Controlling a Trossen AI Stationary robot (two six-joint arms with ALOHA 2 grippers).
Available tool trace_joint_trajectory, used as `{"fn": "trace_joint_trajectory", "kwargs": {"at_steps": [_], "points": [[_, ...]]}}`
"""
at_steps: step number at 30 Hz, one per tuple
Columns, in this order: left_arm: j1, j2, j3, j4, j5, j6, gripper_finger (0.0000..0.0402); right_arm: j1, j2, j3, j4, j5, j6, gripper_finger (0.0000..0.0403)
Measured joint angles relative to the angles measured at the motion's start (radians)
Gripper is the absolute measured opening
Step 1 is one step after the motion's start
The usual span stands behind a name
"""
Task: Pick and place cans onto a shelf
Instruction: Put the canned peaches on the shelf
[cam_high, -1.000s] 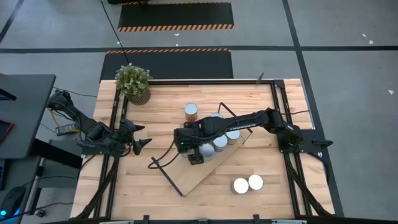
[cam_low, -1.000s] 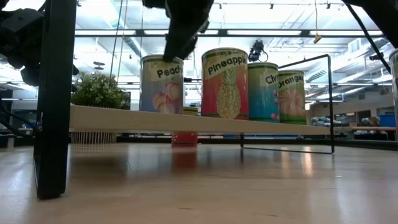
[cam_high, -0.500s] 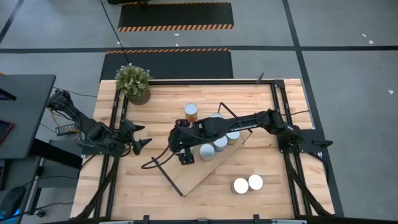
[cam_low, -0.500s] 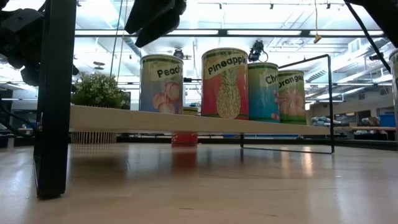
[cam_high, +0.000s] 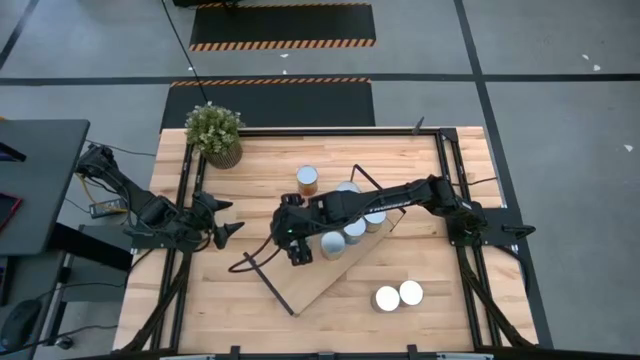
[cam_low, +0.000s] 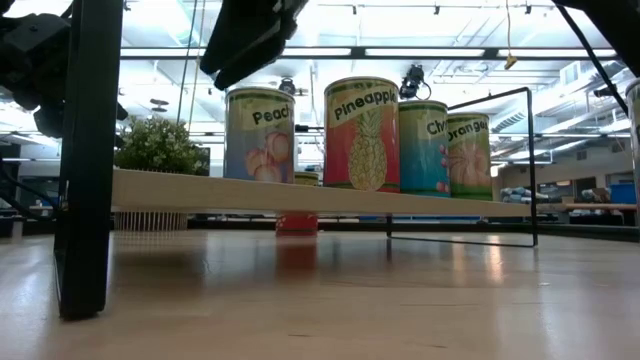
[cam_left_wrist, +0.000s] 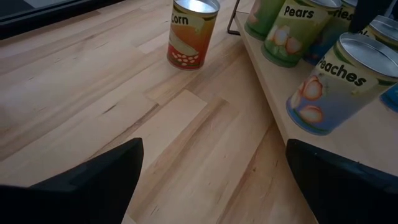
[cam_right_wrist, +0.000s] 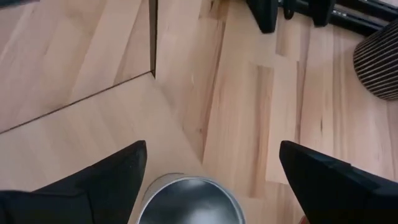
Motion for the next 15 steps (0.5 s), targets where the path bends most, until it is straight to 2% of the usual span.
{"fn": "trace_joint_trajectory", "kwargs": {"at_steps": [9,15], "points": [[0.0,0.0,0.0,0.0,0.005,0.0,0.04,-0.007,0.0,-0.021,-0.036,0.01,0.007,0.0374],[0.0,0.0,0.0,-0.001,0.011,0.002,0.04,-0.006,0.0,-0.021,-0.104,0.058,0.007,0.0374]]}}
